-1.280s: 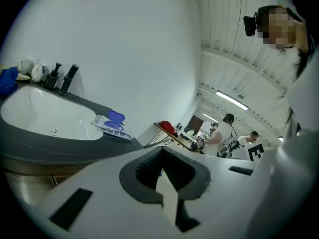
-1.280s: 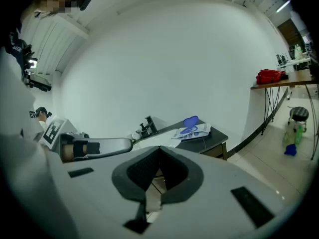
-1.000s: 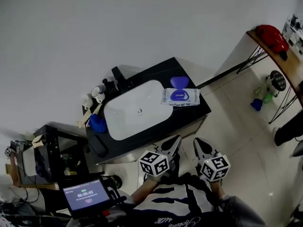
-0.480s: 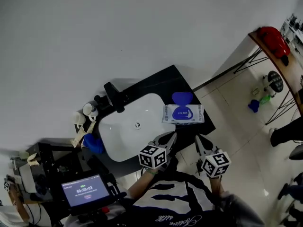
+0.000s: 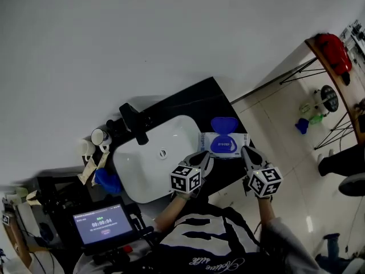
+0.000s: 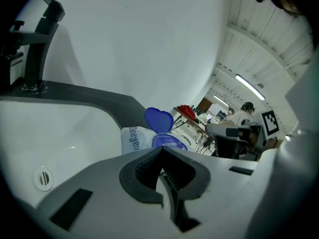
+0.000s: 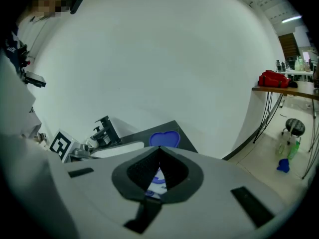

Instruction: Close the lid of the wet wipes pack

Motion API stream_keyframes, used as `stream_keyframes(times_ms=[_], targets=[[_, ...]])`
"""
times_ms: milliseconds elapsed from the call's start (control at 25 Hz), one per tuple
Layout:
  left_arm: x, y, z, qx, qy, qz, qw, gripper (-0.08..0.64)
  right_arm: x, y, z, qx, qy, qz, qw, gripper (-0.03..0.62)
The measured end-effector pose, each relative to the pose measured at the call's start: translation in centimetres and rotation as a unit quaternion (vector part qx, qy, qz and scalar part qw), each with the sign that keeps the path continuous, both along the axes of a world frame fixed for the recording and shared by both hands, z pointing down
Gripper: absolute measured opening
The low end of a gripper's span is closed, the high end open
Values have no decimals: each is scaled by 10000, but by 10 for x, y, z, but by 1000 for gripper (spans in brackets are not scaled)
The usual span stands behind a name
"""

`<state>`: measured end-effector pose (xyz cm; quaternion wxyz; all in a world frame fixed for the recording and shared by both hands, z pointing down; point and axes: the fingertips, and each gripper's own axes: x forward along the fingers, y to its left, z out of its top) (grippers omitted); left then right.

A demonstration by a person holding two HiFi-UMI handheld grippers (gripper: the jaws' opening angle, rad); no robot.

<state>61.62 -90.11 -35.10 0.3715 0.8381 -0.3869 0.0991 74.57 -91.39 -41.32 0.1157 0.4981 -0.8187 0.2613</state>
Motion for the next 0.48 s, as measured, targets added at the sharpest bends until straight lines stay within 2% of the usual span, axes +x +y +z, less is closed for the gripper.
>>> stream_keyframes(times_ms=[240,480], targets=[[-3,-8,22,-301,-55,79,9995,2,14,-62,23,-153,531,-128,9984,-2],[1,-9,28,-316,-52,159,9994,0,26,-112,54,-516,933,-286,9939,-2]])
